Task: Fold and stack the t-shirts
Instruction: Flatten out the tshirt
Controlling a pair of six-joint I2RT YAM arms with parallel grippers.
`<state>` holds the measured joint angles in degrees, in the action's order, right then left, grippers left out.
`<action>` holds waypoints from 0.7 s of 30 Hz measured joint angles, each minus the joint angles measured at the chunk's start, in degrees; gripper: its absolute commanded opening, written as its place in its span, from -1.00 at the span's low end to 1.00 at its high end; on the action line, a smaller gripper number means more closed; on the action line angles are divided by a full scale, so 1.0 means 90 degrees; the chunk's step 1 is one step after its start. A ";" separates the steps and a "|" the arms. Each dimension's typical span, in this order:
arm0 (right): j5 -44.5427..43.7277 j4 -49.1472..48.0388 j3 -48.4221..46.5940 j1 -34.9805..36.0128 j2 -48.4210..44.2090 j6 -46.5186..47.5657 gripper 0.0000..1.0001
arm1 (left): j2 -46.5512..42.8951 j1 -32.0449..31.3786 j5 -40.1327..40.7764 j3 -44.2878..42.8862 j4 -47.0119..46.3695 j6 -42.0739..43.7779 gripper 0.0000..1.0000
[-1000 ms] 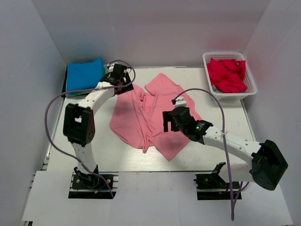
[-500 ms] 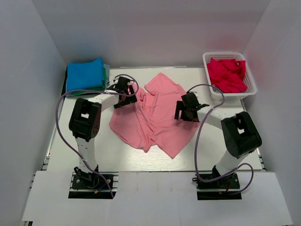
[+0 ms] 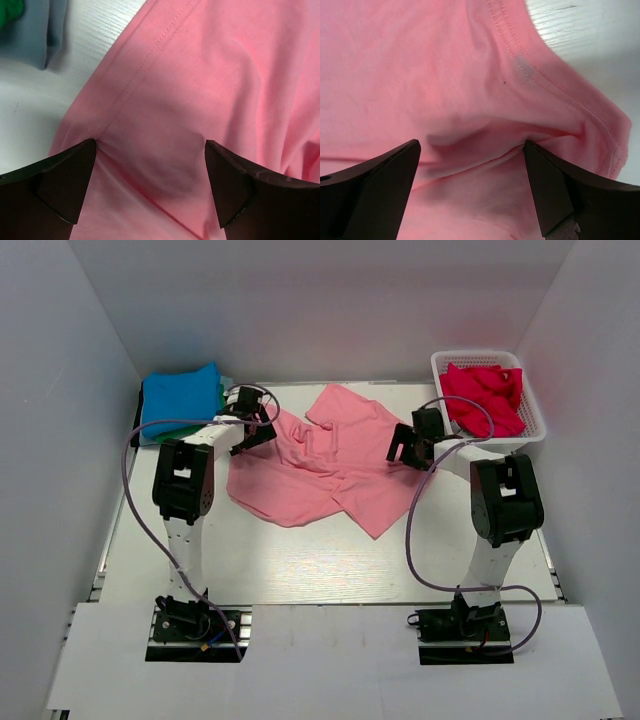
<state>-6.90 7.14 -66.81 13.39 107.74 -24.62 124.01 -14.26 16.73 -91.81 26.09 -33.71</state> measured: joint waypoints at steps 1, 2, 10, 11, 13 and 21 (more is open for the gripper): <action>0.0090 0.0044 -0.0017 0.0002 0.0000 0.0109 0.80 | 0.0005 0.0036 -0.0087 -0.0019 -0.0002 0.0039 1.00; 0.0146 0.0073 -0.0024 0.0022 -0.0015 0.0194 0.80 | 0.0000 0.0066 -0.0165 -0.0022 -0.0005 0.0080 1.00; 0.0236 0.0323 0.0282 0.0410 -0.1435 0.0794 0.80 | -0.1282 -0.0053 -0.0600 0.1049 -0.0138 0.0265 1.00; 0.0233 0.0313 0.0423 0.0498 -0.1826 0.0804 0.80 | -0.1693 -0.0075 -0.0600 0.1372 -0.0163 0.0240 1.00; 0.0219 0.0231 0.0755 0.0663 -0.2565 0.0804 0.80 | -0.2739 -0.0107 -0.0568 0.2178 -0.0185 0.0090 1.00; 0.0391 0.0488 0.2603 0.1239 -0.4320 0.0495 0.80 | -0.5838 0.0029 0.0007 0.5054 0.0323 -0.1110 1.00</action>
<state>-3.38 11.53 -43.38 24.53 68.86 -20.16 71.46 -14.00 16.80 -46.33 28.99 -43.70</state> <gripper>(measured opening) 0.899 0.995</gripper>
